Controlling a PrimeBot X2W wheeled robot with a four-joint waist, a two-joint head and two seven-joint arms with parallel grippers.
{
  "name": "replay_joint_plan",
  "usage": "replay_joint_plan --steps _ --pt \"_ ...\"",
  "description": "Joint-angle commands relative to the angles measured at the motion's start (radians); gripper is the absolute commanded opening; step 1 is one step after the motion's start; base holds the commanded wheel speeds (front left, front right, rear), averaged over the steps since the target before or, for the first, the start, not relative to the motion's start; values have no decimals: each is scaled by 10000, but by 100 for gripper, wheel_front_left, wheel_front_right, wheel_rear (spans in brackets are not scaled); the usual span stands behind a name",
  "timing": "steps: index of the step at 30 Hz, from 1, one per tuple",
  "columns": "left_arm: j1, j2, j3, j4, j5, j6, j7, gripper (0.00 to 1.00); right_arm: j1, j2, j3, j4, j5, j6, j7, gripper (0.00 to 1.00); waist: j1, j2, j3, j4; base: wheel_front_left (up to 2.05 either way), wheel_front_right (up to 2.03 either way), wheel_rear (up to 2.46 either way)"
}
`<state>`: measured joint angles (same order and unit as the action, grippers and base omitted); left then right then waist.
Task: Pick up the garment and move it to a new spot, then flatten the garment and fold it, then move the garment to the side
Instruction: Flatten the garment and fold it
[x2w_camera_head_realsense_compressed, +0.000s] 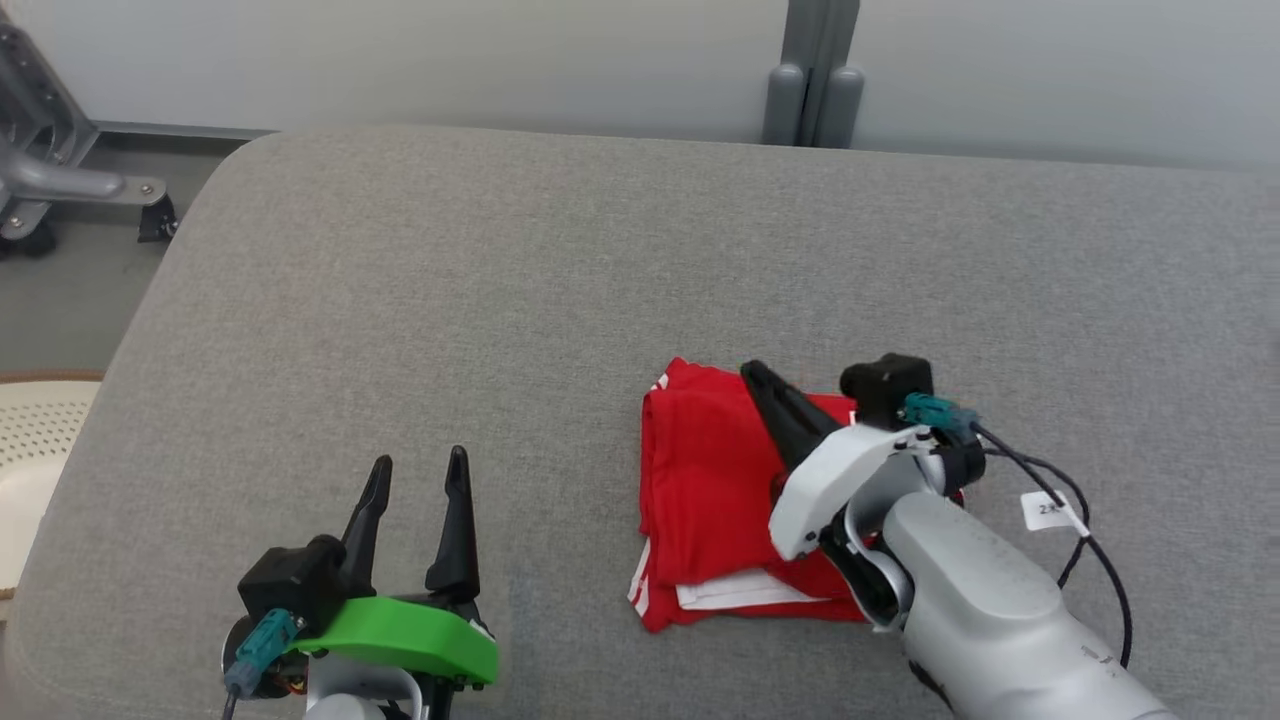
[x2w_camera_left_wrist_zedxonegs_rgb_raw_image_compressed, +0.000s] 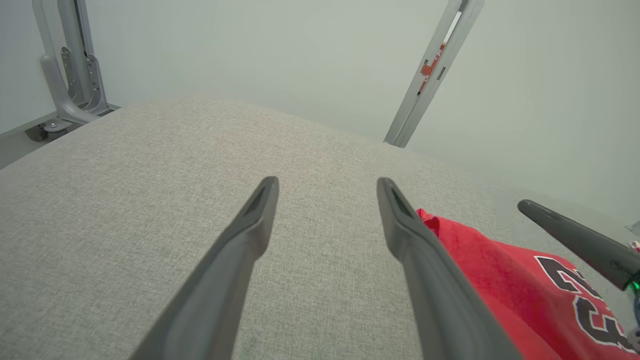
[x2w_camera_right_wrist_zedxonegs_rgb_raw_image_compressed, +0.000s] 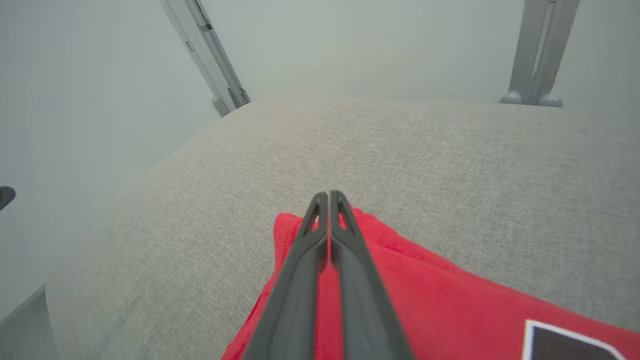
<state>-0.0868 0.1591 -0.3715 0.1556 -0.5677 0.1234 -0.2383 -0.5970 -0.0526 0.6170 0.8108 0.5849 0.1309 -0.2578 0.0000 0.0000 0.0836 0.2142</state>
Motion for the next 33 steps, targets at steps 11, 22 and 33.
replay_joint_plan --steps 11,22,33 --pt "217 -302 672 170 641 -97 -267 100 2600 -210 -4359 -3221 -3225 -7 -70 100 0 0 -560 -1500 0 0 0" --pt "1006 -528 1688 164 1453 -470 -265 100 4695 8 -5661 -5278 -3764 -7 -72 100 0 0 -785 -1989 0 0 0" --pt "1365 -768 2250 144 1959 -777 -267 100 5279 13 -5377 -5838 -3745 -7 -73 100 0 0 -772 -1909 0 0 0"
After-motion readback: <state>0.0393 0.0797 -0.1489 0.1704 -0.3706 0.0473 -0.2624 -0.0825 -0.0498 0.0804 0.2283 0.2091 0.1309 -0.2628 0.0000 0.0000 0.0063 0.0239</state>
